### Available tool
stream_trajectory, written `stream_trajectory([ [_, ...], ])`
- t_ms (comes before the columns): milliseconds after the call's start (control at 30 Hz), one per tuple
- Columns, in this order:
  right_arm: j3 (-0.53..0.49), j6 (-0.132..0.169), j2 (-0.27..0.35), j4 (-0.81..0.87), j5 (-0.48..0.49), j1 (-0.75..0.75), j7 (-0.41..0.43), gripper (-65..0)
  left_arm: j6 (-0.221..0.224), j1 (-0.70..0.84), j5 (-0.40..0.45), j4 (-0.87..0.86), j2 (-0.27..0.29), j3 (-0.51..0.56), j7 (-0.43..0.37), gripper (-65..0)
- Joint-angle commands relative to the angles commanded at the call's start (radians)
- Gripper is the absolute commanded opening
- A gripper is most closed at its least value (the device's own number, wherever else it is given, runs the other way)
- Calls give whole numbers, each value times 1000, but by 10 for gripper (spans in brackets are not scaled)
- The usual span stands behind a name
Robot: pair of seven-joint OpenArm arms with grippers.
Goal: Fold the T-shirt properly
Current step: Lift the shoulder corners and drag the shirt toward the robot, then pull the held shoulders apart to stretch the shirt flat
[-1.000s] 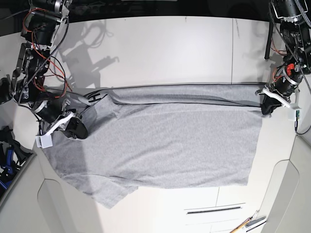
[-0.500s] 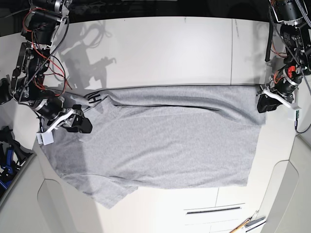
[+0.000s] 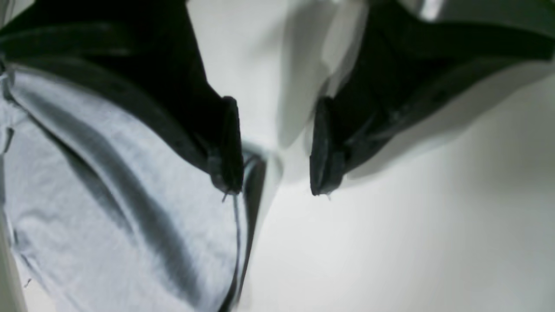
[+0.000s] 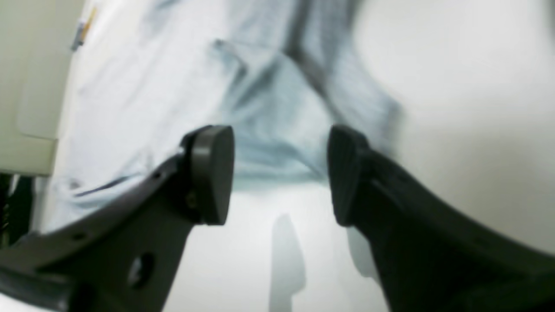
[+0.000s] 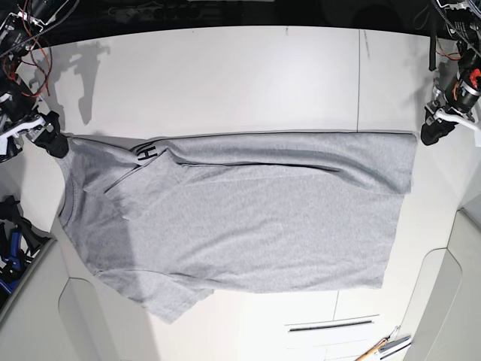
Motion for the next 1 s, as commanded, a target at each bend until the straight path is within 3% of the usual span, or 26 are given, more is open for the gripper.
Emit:
stream_trajectory([
  [133,23,-3,5,0,-9,-20,18,-309,0,0,1,0,13,0,0,-361],
  [200,23,-29,5,-2,-35,-23,45,-309,0,3,2,0,31,0,0,-361],
  [300,23,-45,5,-3,-56,-23,51,-309,0,6,35,0,61,0,-1,-361],
  [500,23,-53,5,-13,-91,-23,83,-309,0,26,47,0,79,3,-6,-280],
  [700,23,-52,5,-105,-91,-21,114,-309,0,27,77,-1,79,4,-10,-280],
  [1000,10,-50,2,-242,-84,52,129,-309,33,27,201,-3,80,120,-125,-280],
])
